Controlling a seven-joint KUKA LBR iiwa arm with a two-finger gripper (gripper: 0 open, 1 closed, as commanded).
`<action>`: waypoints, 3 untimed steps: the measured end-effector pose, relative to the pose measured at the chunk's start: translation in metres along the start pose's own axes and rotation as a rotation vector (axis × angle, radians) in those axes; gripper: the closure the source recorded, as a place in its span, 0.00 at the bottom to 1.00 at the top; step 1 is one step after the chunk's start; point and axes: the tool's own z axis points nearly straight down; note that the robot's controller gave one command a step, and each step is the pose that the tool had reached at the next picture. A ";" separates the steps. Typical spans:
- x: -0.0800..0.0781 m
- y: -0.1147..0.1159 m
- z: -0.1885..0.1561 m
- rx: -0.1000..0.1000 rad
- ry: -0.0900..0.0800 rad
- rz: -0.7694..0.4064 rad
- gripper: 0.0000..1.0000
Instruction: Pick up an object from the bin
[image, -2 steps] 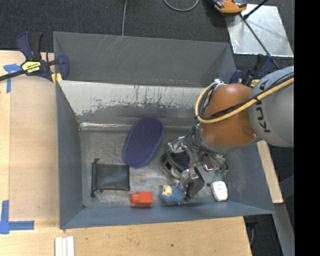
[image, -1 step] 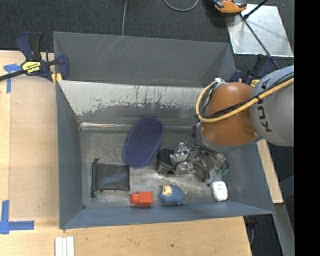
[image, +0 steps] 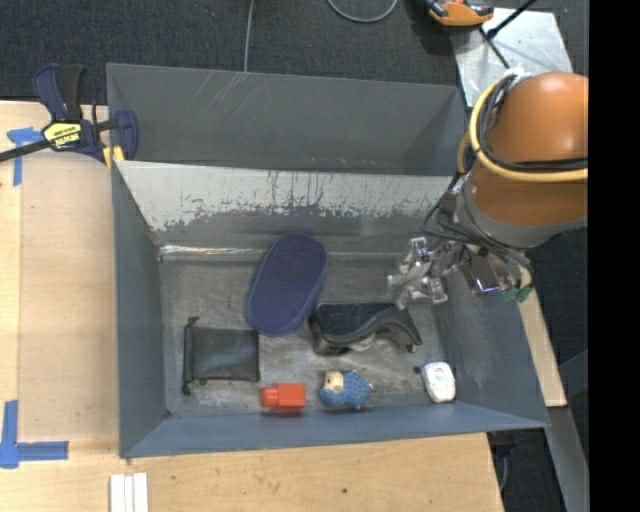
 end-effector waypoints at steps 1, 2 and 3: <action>-0.021 0.020 0.125 -0.004 0.016 0.078 1.00; -0.117 0.053 0.175 -0.002 0.014 0.211 1.00; -0.112 0.053 0.175 -0.002 0.031 0.211 0.00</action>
Offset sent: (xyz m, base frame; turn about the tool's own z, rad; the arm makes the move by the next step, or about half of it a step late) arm 0.0188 0.0235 -0.1205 0.0793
